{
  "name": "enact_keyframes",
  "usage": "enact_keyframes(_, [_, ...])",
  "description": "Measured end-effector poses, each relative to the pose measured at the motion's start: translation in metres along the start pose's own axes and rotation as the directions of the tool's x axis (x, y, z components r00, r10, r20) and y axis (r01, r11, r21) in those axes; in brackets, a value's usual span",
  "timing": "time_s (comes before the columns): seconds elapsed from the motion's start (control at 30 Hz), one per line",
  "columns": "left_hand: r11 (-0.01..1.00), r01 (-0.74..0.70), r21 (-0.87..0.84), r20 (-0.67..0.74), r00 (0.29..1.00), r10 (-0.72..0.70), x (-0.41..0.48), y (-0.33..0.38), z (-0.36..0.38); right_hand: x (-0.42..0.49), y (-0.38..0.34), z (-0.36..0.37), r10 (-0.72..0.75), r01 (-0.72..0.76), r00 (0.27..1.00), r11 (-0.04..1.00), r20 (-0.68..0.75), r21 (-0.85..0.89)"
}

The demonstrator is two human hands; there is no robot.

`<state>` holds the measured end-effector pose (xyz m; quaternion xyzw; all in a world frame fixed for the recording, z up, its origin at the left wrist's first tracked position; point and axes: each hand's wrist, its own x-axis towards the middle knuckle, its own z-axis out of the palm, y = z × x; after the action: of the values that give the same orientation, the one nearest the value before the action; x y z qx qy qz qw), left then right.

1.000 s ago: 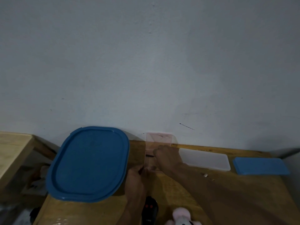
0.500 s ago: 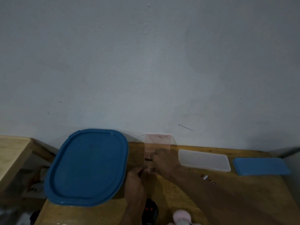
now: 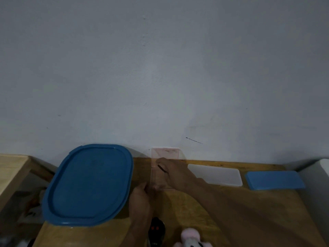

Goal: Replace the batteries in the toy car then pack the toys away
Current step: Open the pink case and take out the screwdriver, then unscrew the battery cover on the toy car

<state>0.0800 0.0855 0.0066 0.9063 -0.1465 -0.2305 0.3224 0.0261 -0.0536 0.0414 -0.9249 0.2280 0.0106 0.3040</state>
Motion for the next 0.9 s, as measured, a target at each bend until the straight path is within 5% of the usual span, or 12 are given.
enact_keyframes(0.17, [0.966, -0.091, 0.243, -0.004, 0.995, 0.095, -0.028, 0.014, -0.011, -0.029, 0.001, -0.021, 0.034, -0.034, 0.999, 0.999, -0.038, -0.007])
enact_keyframes(0.23, [0.916, -0.225, 0.332, 0.002, 0.971, 0.237, -0.044, 0.024, -0.018, -0.049, 0.002, -0.032, 0.056, -0.057, 0.997, 0.998, -0.057, -0.019])
enact_keyframes(0.43, [0.679, -0.591, 0.435, 0.135, 0.789, 0.6, -0.088, 0.059, -0.017, -0.118, 0.021, -0.057, 0.128, -0.134, 0.983, 0.99, -0.134, -0.037])
enact_keyframes(0.63, [0.51, -0.644, 0.57, 0.206, 0.713, 0.67, -0.155, 0.09, 0.027, -0.207, 0.067, -0.078, 0.158, -0.169, 0.978, 0.983, -0.135, -0.076])
enact_keyframes(0.9, [0.436, -0.627, 0.646, 0.276, 0.724, 0.633, -0.266, 0.107, 0.102, -0.321, 0.136, -0.086, 0.118, -0.132, 0.97, 0.99, -0.211, -0.052])
